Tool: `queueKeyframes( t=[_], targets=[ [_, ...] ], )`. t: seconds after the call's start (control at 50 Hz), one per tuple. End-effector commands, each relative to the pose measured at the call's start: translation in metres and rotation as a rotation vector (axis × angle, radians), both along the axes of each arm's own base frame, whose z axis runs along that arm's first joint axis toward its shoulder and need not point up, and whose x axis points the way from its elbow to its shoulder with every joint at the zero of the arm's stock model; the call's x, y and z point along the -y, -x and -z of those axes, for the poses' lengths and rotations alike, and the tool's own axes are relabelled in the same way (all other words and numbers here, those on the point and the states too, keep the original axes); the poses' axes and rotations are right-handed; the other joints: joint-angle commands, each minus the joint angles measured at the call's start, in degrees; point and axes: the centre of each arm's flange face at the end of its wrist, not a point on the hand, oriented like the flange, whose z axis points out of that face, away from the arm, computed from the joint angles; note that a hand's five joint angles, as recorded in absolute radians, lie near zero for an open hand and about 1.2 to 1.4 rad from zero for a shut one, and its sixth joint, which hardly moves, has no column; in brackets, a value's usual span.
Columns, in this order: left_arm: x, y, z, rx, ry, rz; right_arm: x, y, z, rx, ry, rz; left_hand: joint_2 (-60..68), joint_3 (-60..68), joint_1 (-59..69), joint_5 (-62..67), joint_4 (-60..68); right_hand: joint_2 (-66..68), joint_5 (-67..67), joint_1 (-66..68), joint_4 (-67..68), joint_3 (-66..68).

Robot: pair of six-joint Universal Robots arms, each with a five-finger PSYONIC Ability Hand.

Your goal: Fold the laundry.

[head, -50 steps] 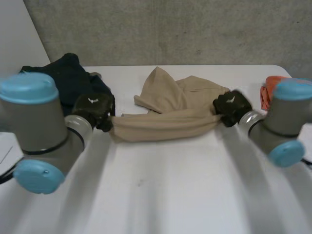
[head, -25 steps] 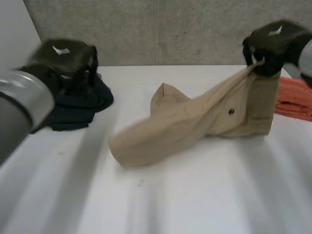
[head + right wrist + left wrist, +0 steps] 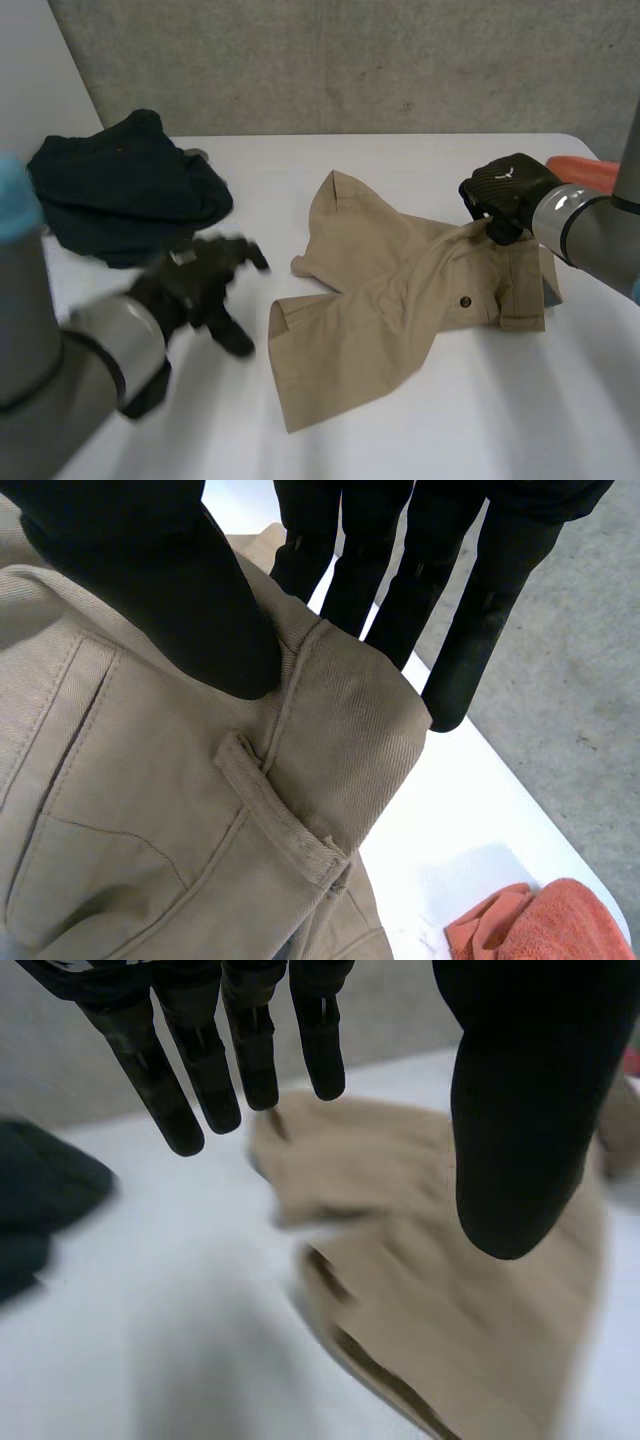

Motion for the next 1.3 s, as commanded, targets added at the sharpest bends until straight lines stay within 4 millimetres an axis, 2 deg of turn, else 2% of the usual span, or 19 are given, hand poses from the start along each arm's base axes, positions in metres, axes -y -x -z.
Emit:
queueKeyframes(
  t=[0.02,0.16,0.32,0.46,0.5,0.6,0.76,0.94,1.06,1.12,1.16,1.18,1.24,1.26,1.3],
  targets=[
    [0.005,0.016,0.052,0.073,-0.047,0.022,-0.01,0.01,-0.013,0.053,0.0,0.015,0.7,0.7,0.9,1.0,0.9,13.0,11.9,16.2,11.5,12.1],
    [0.026,0.036,0.072,0.117,0.056,0.036,-0.022,0.015,-0.017,0.071,-0.003,-0.016,7.5,7.4,7.6,7.7,7.7,13.0,11.9,16.2,11.5,12.1],
    [0.019,0.05,0.098,0.171,0.005,0.097,-0.025,0.018,-0.013,0.071,0.0,-0.01,8.8,8.8,9.0,9.1,9.0,13.0,11.9,16.2,11.5,12.1],
    [0.022,0.056,0.111,0.203,0.017,0.105,-0.025,0.019,-0.011,0.071,-0.006,-0.011,10.7,10.6,10.8,10.9,10.9,13.0,11.9,16.2,11.5,12.1],
    [0.021,0.058,0.113,0.224,0.038,0.118,-0.025,0.019,-0.011,0.074,-0.004,-0.01,14.7,14.6,14.9,15.0,14.9,13.0,11.9,16.2,11.5,12.1],
    [0.026,0.063,0.114,0.233,0.12,0.126,-0.025,0.021,-0.011,0.078,0.001,-0.002,54.3,54.3,54.5,54.6,54.5,13.0,11.9,16.2,11.5,12.1],
    [0.032,0.069,0.118,0.241,0.166,0.141,-0.024,0.028,-0.012,0.076,0.006,0.015,55.6,55.5,55.7,55.8,55.8,13.0,11.9,16.2,11.5,12.1],
    [0.025,0.053,0.053,0.168,0.232,0.099,-0.029,0.03,-0.018,0.088,0.015,-0.008,55.6,55.5,55.7,55.8,55.8,13.0,11.9,16.2,11.5,12.1],
    [0.017,0.048,0.049,0.178,0.212,0.145,-0.031,0.029,-0.015,0.085,0.003,-0.01,55.6,55.5,55.7,55.8,55.8,13.0,11.9,16.2,11.5,12.1],
    [0.012,0.034,0.042,0.226,0.168,0.114,-0.034,0.031,-0.014,0.082,-0.015,-0.004,55.6,55.5,55.7,55.8,55.8,13.0,11.9,16.2,11.5,12.1],
    [0.006,0.022,0.013,0.212,0.208,0.077,-0.036,0.035,-0.026,0.085,0.007,0.005,55.6,55.5,55.7,55.8,55.8,13.0,11.9,16.2,11.5,12.1],
    [0.003,0.015,-0.013,0.167,0.268,0.048,-0.037,0.041,-0.042,0.092,0.053,0.017,55.6,55.5,55.7,55.8,55.8,13.0,11.9,16.2,11.5,12.1],
    [0.003,0.003,-0.056,0.09,0.39,0.006,-0.04,0.047,-0.073,0.097,0.145,0.023,55.6,55.5,55.7,55.8,55.8,13.0,11.9,16.2,11.5,12.1],
    [0.001,-0.003,-0.086,0.044,0.475,-0.002,-0.044,0.049,-0.095,0.108,0.211,0.013,55.6,55.5,55.7,55.8,55.8,13.0,11.9,16.2,11.5,12.1],
    [-0.004,-0.009,-0.113,0.009,0.554,0.0,-0.05,0.05,-0.117,0.123,0.27,0.003,55.6,55.5,55.7,55.8,55.8,13.0,11.9,16.2,11.5,12.1]
  ],
)
